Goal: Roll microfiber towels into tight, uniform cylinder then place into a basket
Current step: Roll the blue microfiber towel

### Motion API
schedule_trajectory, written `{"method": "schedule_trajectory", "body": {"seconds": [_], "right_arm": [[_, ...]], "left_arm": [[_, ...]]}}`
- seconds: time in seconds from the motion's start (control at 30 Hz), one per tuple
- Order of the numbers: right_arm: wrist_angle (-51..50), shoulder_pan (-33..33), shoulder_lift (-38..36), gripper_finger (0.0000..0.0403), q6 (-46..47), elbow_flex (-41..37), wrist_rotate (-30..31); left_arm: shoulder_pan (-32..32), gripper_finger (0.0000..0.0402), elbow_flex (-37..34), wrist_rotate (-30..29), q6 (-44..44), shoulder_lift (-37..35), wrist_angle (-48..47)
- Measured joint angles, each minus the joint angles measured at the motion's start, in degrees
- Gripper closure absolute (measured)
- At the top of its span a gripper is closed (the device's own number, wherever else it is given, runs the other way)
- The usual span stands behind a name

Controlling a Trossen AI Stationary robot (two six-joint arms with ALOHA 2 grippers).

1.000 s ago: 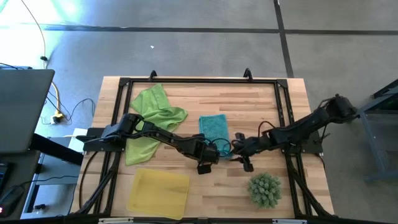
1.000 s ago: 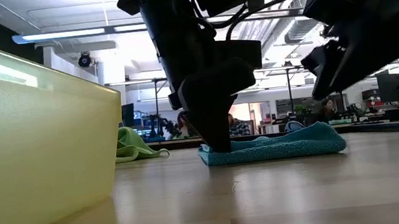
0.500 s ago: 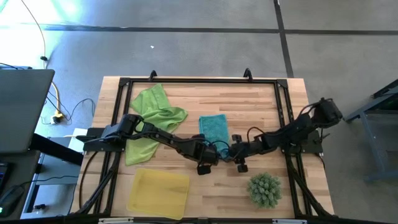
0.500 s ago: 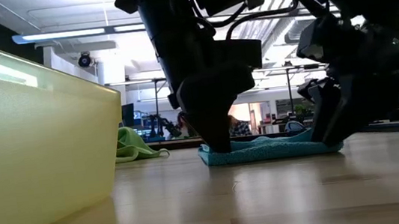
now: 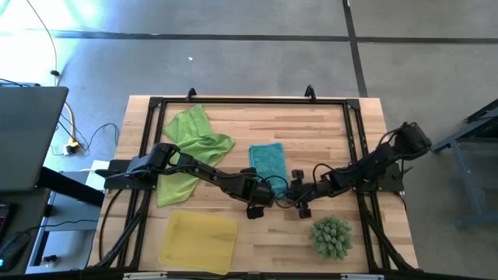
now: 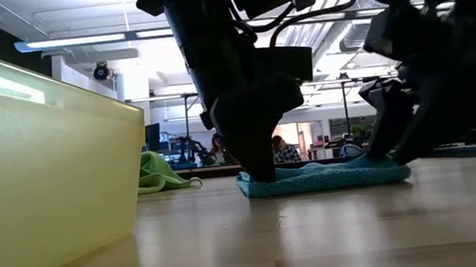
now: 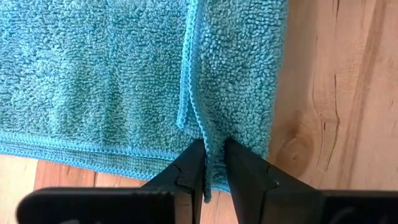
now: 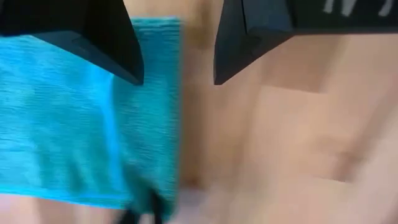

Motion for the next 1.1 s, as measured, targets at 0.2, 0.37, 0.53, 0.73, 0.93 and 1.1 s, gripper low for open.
{"method": "schedule_trajectory", "body": {"seconds": [0.2,0.37,0.53,0.73,0.93,1.1], "right_arm": [[-2.98,-0.52,0.54,0.0222,0.65,0.00,3.14],[-3.46,-0.52,1.85,0.0222,1.81,0.04,3.18],[-3.85,-0.49,2.85,0.0224,5.15,0.17,3.29],[-3.90,-0.49,2.98,0.0251,7.16,0.17,2.86],[-3.71,-0.49,3.02,0.0267,7.18,0.15,2.72],[-3.56,-0.49,3.05,0.0268,9.44,0.11,2.75]], "left_arm": [[0.00,0.0346,0.00,0.00,0.00,0.00,0.00],[-0.02,0.0346,0.00,-0.11,-0.47,-0.11,-0.32],[-0.21,0.0342,0.48,0.26,0.02,-1.15,-2.69],[-1.91,0.0320,3.54,5.88,6.53,-1.75,-8.36],[-3.74,0.0286,3.65,5.04,11.53,-1.76,-7.25],[-3.45,0.0260,3.65,1.45,16.86,-1.79,-3.40]]}}
